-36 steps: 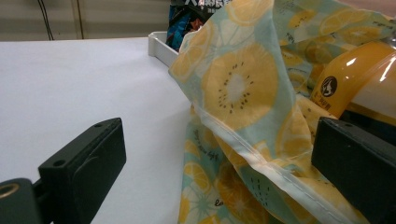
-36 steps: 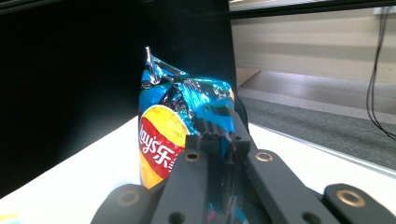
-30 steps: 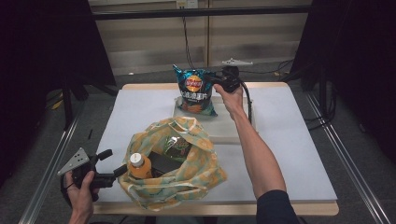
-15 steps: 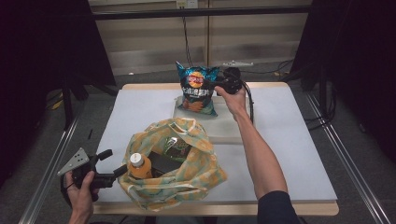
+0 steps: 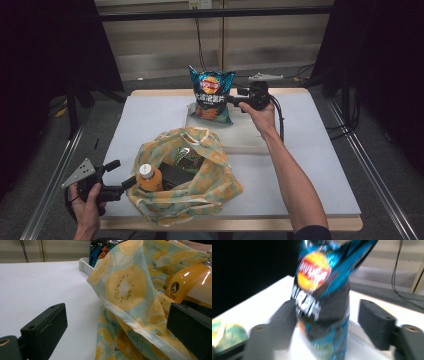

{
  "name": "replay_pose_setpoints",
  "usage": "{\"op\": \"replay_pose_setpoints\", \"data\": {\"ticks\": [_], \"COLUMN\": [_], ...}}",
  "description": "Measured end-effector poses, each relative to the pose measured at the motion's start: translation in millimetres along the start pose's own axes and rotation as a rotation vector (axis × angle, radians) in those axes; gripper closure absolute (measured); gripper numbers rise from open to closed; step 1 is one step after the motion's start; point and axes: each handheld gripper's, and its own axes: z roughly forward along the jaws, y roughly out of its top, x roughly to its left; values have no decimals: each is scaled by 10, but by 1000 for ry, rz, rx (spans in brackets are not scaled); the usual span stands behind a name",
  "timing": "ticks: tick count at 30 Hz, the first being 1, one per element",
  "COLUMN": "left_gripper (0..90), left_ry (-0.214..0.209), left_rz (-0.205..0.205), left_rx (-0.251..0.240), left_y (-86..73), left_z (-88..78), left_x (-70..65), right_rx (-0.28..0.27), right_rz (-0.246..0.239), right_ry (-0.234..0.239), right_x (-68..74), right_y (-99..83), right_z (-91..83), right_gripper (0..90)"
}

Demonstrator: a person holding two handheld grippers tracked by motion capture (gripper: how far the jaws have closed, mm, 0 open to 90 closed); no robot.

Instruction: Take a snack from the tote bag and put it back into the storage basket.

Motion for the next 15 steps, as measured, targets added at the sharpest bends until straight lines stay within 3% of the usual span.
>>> {"op": "replay_pose_setpoints", "data": {"ticks": [2, 4, 9, 11, 12, 15], "left_gripper": [30, 30, 30, 30, 30, 30], "left_ry": [-1, -1, -3, -5, -13, -9], "left_rz": [2, 8, 5, 4, -10, -3], "left_rx": [0, 4, 5, 5, -5, -3], "left_y": [2, 3, -4, -2, 2, 13], "left_z": [2, 0, -12, -14, -3, 0], "left_x": [-2, 0, 17, 20, 7, -19], "right_rx": [26, 53, 112, 146, 150, 176], "right_rz": [-10, -10, -4, -13, -11, 3], "right_ry": [27, 33, 101, 115, 116, 121], "right_x": [20, 41, 60, 67, 68, 39], "right_y": [-80, -168, -391, -447, -455, -481], "right_z": [-3, 26, 165, 232, 248, 349], "right_gripper": [537, 610, 843, 898, 900, 900]}}
